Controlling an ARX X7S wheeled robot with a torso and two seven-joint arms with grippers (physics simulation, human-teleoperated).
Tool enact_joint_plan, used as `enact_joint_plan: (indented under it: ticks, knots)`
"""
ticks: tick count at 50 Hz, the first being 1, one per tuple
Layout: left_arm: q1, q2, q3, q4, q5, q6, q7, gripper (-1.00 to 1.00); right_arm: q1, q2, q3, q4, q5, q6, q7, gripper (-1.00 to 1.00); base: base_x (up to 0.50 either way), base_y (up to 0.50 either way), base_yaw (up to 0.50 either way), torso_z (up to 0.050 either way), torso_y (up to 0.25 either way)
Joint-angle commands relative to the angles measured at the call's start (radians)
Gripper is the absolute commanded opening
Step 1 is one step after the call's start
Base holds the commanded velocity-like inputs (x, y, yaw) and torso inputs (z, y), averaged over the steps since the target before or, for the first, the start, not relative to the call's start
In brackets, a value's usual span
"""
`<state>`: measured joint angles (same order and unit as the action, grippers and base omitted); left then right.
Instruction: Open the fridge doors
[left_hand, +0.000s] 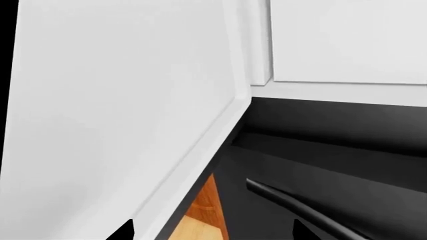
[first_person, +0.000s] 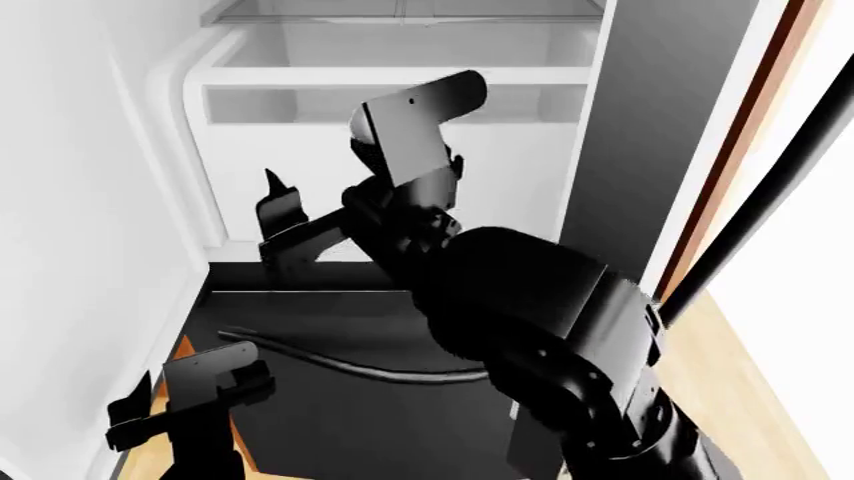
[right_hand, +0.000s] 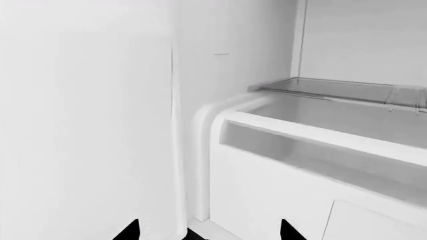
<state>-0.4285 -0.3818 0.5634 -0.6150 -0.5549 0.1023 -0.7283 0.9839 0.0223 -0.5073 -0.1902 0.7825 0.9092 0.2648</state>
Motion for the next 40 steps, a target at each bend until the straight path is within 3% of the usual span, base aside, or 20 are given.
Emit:
enact_joint_plan:
  ticks: [1,17,24,30,40]
  knots:
    - [-0.007,0.007,-0.002,-0.018,0.0,0.01,0.011,1.0,0.149,-0.018,-0.111,0.268,0.119,-0.209,0.074,1.0,0.0,0.0,0.0,0.0,0.0]
    - [-0.009,0.008,-0.003,-0.017,-0.003,0.01,0.014,1.0,0.286,-0.013,-0.267,0.416,0.279,-0.401,0.16,1.0,0.0,0.0,0.0,0.0,0.0]
    - [-0.008,0.008,-0.004,-0.015,-0.003,0.009,0.011,1.0,0.291,-0.012,-0.275,0.394,0.293,-0.41,0.413,1.0,0.0,0.0,0.0,0.0,0.0]
    - [-0.005,0.005,-0.006,-0.003,-0.006,0.003,0.006,1.0,0.336,-0.019,-0.371,0.393,0.378,-0.35,0.689,1.0,0.0,0.0,0.0,0.0,0.0]
    - [-0.017,0.015,-0.008,-0.035,-0.003,0.015,0.017,1.0,0.354,-0.01,-0.501,0.352,0.349,-0.421,0.858,1.0,0.0,0.0,0.0,0.0,0.0]
